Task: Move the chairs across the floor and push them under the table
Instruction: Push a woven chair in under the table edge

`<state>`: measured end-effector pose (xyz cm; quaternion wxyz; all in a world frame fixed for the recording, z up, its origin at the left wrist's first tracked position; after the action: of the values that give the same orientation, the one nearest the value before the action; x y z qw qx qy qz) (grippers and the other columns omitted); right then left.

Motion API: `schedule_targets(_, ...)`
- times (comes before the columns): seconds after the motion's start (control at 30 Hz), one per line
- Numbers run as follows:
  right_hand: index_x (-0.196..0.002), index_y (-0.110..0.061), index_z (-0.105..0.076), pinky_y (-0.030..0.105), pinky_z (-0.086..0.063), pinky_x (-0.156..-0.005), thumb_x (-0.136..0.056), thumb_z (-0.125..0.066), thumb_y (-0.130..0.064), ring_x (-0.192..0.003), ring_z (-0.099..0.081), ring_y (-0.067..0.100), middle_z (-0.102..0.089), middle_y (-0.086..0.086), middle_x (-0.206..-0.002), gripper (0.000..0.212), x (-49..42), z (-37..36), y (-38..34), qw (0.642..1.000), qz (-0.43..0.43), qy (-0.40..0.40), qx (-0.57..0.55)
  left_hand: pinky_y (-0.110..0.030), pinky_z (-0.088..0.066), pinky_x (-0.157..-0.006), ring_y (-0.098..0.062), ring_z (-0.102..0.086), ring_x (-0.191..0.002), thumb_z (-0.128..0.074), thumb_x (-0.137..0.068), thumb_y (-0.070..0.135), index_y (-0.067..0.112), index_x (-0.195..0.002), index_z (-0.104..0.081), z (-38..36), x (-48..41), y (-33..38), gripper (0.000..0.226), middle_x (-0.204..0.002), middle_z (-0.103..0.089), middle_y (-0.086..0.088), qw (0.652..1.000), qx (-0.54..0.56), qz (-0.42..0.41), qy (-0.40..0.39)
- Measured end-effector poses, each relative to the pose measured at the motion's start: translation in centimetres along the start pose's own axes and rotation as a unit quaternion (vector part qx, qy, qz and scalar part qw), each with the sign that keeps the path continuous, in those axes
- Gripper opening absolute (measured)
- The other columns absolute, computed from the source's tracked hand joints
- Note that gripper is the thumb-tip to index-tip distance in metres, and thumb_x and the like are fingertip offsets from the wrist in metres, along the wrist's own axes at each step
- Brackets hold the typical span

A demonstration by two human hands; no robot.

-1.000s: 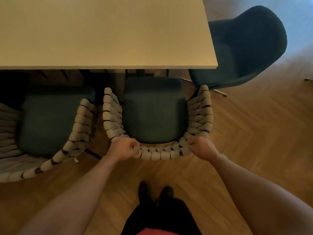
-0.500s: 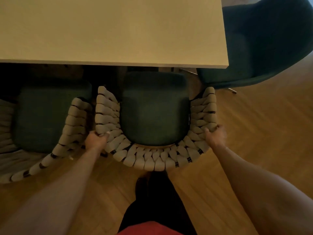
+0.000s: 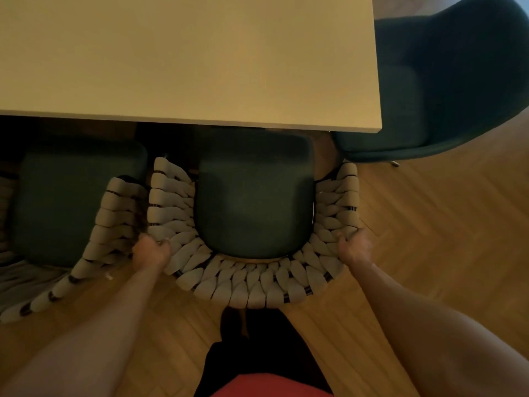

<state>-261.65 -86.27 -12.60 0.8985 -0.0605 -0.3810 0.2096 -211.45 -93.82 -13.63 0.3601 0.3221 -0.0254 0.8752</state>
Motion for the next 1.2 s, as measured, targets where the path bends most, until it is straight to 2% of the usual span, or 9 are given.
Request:
schedule_targets(0.3,-0.146,0.000,-0.041,0.043,-0.051,-0.081,-0.108,-0.061,-0.036,-0.106,-0.057,0.036,-0.055,0.024,-0.135,0.056,0.1,0.2,0.3,0.999,0.012,-0.024,0.018,-0.056,-0.050,-0.099,-0.051,-0.058,-0.125,-0.069,-0.103,0.029,-0.004,-0.135,-0.054,0.4,0.3,-0.5,0.049,-0.135,-0.060,-0.032,1.000,0.022,-0.009,0.000)
schedule_targets(0.4,-0.150,-0.001,-0.038,0.045,-0.052,-0.084,-0.108,-0.061,-0.036,-0.118,-0.059,0.041,-0.054,0.025,-0.138,0.060,-0.1,0.1,0.5,0.999,0.011,-0.027,0.021,-0.055,-0.050,-0.101,-0.050,-0.057,-0.128,-0.072,-0.101,0.032,-0.001,-0.139,-0.054,0.7,0.2,-0.8,0.054,-0.138,-0.060,-0.030,1.000,0.026,-0.007,-0.014)
schedule_targets(0.5,-0.151,-0.002,-0.038,0.048,-0.056,-0.092,-0.107,-0.063,-0.033,-0.122,-0.059,0.042,-0.054,0.025,-0.140,0.060,0.2,0.1,0.6,0.999,0.012,-0.032,0.019,-0.050,-0.051,-0.101,-0.045,-0.060,-0.126,-0.072,-0.100,0.031,0.005,-0.141,-0.058,1.7,0.5,-1.0,0.051,-0.137,-0.064,-0.024,0.999,0.031,-0.009,-0.029)
schedule_targets(0.6,-0.151,-0.003,-0.039,0.047,-0.057,-0.089,-0.105,-0.062,-0.024,-0.120,-0.060,0.040,-0.055,0.022,-0.140,0.056,1.2,0.6,0.9,0.999,0.022,-0.031,0.021,-0.048,-0.051,-0.101,-0.043,-0.059,-0.128,-0.070,-0.100,0.025,0.008,-0.146,-0.056,2.2,2.0,-1.1,0.051,-0.140,-0.064,-0.022,0.998,0.027,-0.020,-0.045)
schedule_targets(0.8,-0.162,-0.004,-0.028,0.054,-0.047,-0.116,-0.104,-0.054,-0.014,-0.144,-0.042,0.042,-0.032,0.021,-0.163,0.064,5.4,1.0,1.0,0.997,0.064,-0.015,0.035,-0.039,-0.048,-0.094,-0.035,-0.057,-0.132,-0.069,-0.100,0.025,0.016,-0.162,-0.039,3.2,6.2,-1.6,0.069,-0.151,-0.056,-0.015,0.994,0.039,-0.047,-0.090)
schedule_targets(0.9,-0.159,-0.003,-0.032,0.049,-0.053,-0.109,-0.102,-0.060,-0.013,-0.137,-0.048,0.039,-0.030,0.019,-0.162,0.064,8.6,0.3,0.6,0.996,0.065,-0.027,0.045,-0.035,-0.049,-0.090,-0.029,-0.061,-0.122,-0.067,-0.101,0.029,0.016,-0.156,-0.048,4.0,7.7,-2.4,0.059,-0.145,-0.059,-0.012,0.991,0.052,-0.061,-0.106)
schedule_targets(1.0,-0.154,-0.009,-0.044,0.040,-0.061,-0.087,-0.103,-0.063,-0.023,-0.113,-0.064,0.028,-0.054,0.015,-0.143,0.056,12.0,-1.4,-0.2,0.993,0.092,-0.065,0.037,-0.041,-0.059,-0.097,-0.024,-0.067,-0.111,-0.069,-0.102,0.034,0.024,-0.137,-0.064,5.2,8.5,-4.4,0.037,-0.129,-0.068,-0.004,0.984,0.100,-0.075,-0.130)
schedule_targets(1.1,-0.145,-0.014,-0.056,0.040,-0.058,-0.098,-0.103,-0.064,-0.027,-0.112,-0.065,0.023,-0.065,0.010,-0.135,0.045,16.0,-4.2,-1.6,0.984,0.141,-0.099,0.048,-0.047,-0.063,-0.094,-0.020,-0.070,-0.104,-0.070,-0.102,0.036,0.031,-0.122,-0.070,6.7,8.3,-7.4,0.021,-0.115,-0.072,0.002,0.977,0.144,-0.080,-0.137)
schedule_targets(1.2,-0.143,-0.014,-0.060,0.038,-0.056,-0.093,-0.104,-0.062,-0.024,-0.108,-0.065,0.022,-0.067,0.009,-0.132,0.040,20.3,-7.5,-3.5,0.974,0.172,-0.131,0.069,-0.046,-0.065,-0.088,-0.019,-0.073,-0.101,-0.071,-0.102,0.030,0.031,-0.110,-0.071,8.8,7.5,-11.9,0.007,-0.109,-0.074,0.001,0.969,0.200,-0.053,-0.137)
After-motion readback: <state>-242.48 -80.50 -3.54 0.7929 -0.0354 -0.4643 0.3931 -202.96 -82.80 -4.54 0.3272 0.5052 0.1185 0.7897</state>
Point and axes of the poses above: each hand's wrist, its own x-axis away from the middle knuckle, its own z-axis out of the back of the hand, y = z × x, the point moved 3 cm from there along -x, towards the middle knuckle
